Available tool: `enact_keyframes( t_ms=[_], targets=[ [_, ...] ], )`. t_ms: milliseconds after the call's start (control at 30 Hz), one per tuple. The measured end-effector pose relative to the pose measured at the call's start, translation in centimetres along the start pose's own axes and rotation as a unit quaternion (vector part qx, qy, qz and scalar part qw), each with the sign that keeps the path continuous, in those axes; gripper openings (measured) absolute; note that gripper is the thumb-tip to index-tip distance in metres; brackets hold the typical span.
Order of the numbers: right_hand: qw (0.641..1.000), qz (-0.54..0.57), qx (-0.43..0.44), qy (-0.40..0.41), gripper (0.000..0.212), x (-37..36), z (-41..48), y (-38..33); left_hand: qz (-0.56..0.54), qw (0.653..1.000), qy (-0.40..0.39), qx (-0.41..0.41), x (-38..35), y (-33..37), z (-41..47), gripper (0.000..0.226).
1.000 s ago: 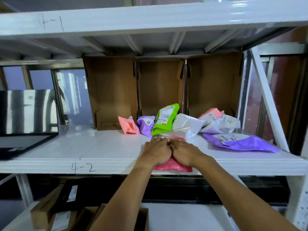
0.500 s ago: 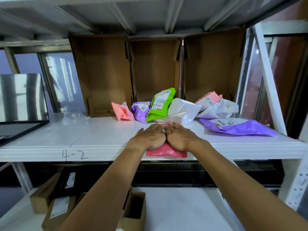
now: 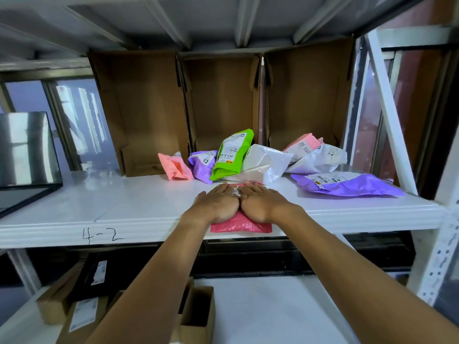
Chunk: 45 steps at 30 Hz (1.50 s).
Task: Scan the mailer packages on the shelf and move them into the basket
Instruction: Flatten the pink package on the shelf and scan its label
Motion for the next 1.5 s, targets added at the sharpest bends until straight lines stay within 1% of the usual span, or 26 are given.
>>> enact_keyframes(
  t_ms=[67, 100, 167, 200, 267, 367, 433, 500, 533, 600, 667, 733, 800, 867, 967, 1067, 1200, 1333, 1433, 1500],
  targets=[
    [1.000, 0.013, 0.006, 0.015, 0.057, 0.1, -0.4, -0.1, -0.031, 0.998, 0.050, -0.012, -0.2, -0.1, -0.4, 0.059],
    [1.000, 0.021, 0.008, 0.022, 0.056, 0.2, -0.6, -0.2, -0.075, 0.993, 0.092, -0.016, -0.3, -0.3, -0.8, 0.061],
    [0.998, 0.041, 0.013, 0.038, 0.055, 0.5, -0.9, -0.3, -0.160, 0.971, 0.173, -0.039, -0.5, -0.3, -1.8, 0.060],
    [0.997, 0.054, 0.013, 0.047, 0.053, 0.6, -1.0, -0.3, -0.175, 0.965, 0.188, -0.048, -0.5, -0.3, -2.2, 0.057],
    [0.992, 0.089, 0.007, 0.084, 0.046, 0.7, -1.5, -0.3, -0.173, 0.967, 0.181, -0.042, -0.7, -0.1, -2.7, 0.052],
    [0.977, 0.124, 0.010, 0.171, 0.037, 0.6, -2.3, -0.1, -0.171, 0.974, 0.145, -0.026, -0.5, -0.1, -2.7, 0.051],
    [0.972, 0.133, 0.021, 0.191, 0.032, 0.6, -2.7, -0.1, -0.144, 0.983, 0.109, -0.016, -0.2, 0.2, -2.3, 0.048],
    [0.974, 0.136, 0.036, 0.179, 0.038, 0.6, -3.0, -0.2, -0.106, 0.991, 0.078, -0.011, -0.1, 0.4, -1.6, 0.045],
    [0.975, 0.137, 0.040, 0.170, 0.041, 0.6, -3.0, -0.3, -0.090, 0.994, 0.064, -0.012, -0.2, 0.3, -1.3, 0.048],
    [0.979, 0.132, 0.040, 0.152, 0.042, 0.6, -2.9, -0.3, -0.061, 0.997, 0.035, -0.020, -0.2, 0.2, -0.8, 0.060],
    [0.983, 0.118, 0.035, 0.134, 0.048, 0.4, -2.6, -0.4, -0.047, 0.999, 0.014, -0.011, -0.3, -0.2, -0.2, 0.070],
    [0.988, 0.099, 0.033, 0.113, 0.054, 0.2, -2.4, -0.5, -0.028, 1.000, 0.000, -0.005, -0.4, -0.3, 0.3, 0.065],
    [0.992, 0.080, 0.036, 0.091, 0.047, 0.1, -2.1, -0.5, -0.022, 1.000, 0.006, -0.004, -0.4, -0.2, 0.4, 0.059],
    [0.994, 0.073, 0.040, 0.074, 0.043, 0.1, -1.8, -0.3, -0.027, 1.000, 0.010, -0.001, -0.3, -0.2, 0.5, 0.058],
    [0.996, 0.066, 0.044, 0.044, 0.045, 0.2, -1.3, -0.3, -0.017, 1.000, 0.007, -0.006, -0.5, -0.6, 1.0, 0.064],
    [0.996, 0.059, 0.048, 0.035, 0.046, 0.2, -1.3, -0.2, -0.002, 1.000, 0.009, -0.009, -0.4, -0.6, 1.1, 0.060],
    [0.995, 0.049, 0.048, 0.067, 0.041, 0.1, -2.2, -0.4, -0.008, 1.000, 0.019, -0.010, -0.3, -0.3, 0.5, 0.057],
    [0.989, 0.013, 0.024, 0.147, 0.039, -0.7, -3.5, -0.7, -0.018, 1.000, 0.022, -0.010, -0.5, -0.5, 1.0, 0.059],
    [0.979, -0.041, 0.046, 0.196, 0.047, -1.4, -4.5, -0.5, -0.022, 1.000, 0.019, -0.011, -0.6, -0.8, 1.3, 0.060],
    [0.968, -0.057, 0.069, 0.233, 0.053, -2.0, -5.3, -0.1, -0.012, 1.000, 0.014, -0.014, -0.7, -1.0, 1.6, 0.059]
  ],
)
Point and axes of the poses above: each hand's wrist, its own z-axis towards the middle knuckle, its own x-axis out of the back of the hand, y = z × x, the point moved 1 cm from there along z, towards the middle knuckle, and after that the axes turned 10 degrees about -y, right-handed, at the moved point
